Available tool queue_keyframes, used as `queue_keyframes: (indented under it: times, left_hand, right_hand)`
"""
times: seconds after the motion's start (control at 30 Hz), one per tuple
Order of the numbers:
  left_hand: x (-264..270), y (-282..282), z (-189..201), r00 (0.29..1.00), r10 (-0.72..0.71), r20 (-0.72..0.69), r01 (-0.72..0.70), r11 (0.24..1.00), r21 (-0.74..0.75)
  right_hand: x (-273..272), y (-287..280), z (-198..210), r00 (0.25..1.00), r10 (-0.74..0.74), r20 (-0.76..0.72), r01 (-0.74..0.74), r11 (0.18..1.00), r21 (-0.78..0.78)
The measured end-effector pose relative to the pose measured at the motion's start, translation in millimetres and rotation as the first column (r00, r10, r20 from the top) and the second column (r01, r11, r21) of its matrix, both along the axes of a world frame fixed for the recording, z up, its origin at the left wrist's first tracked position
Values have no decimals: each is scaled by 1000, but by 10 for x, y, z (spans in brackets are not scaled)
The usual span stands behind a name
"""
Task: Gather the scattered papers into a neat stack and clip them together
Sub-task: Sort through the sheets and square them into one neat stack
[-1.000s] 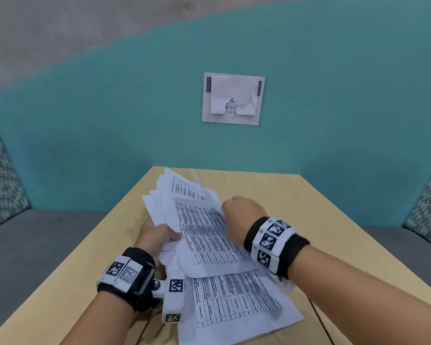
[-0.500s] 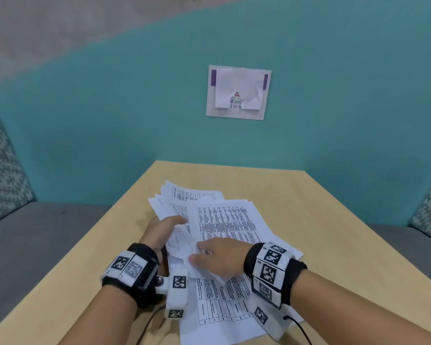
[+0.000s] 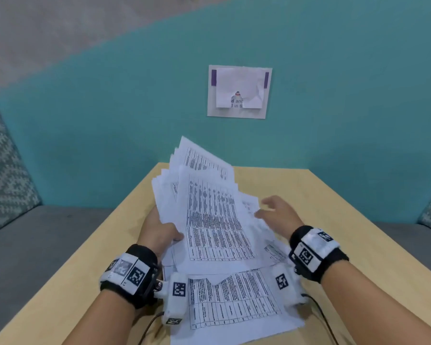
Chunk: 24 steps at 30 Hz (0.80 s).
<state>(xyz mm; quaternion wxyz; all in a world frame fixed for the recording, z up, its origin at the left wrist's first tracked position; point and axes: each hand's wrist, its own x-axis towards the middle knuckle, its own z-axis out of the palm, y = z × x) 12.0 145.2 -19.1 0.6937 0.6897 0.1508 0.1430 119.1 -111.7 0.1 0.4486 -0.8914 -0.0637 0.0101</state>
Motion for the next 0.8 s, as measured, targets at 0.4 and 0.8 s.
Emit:
queue_keyframes:
  times: [0.4, 0.8]
  left_hand:
    - [-13, 142, 105, 991, 95, 95, -75, 977, -201]
    - [-42, 146, 100, 998, 34, 58, -22, 982, -187]
  right_hand:
    - [102, -373, 48, 842, 375, -388, -99, 814, 572]
    - [328, -514, -148, 800, 493, -341, -257, 796, 547]
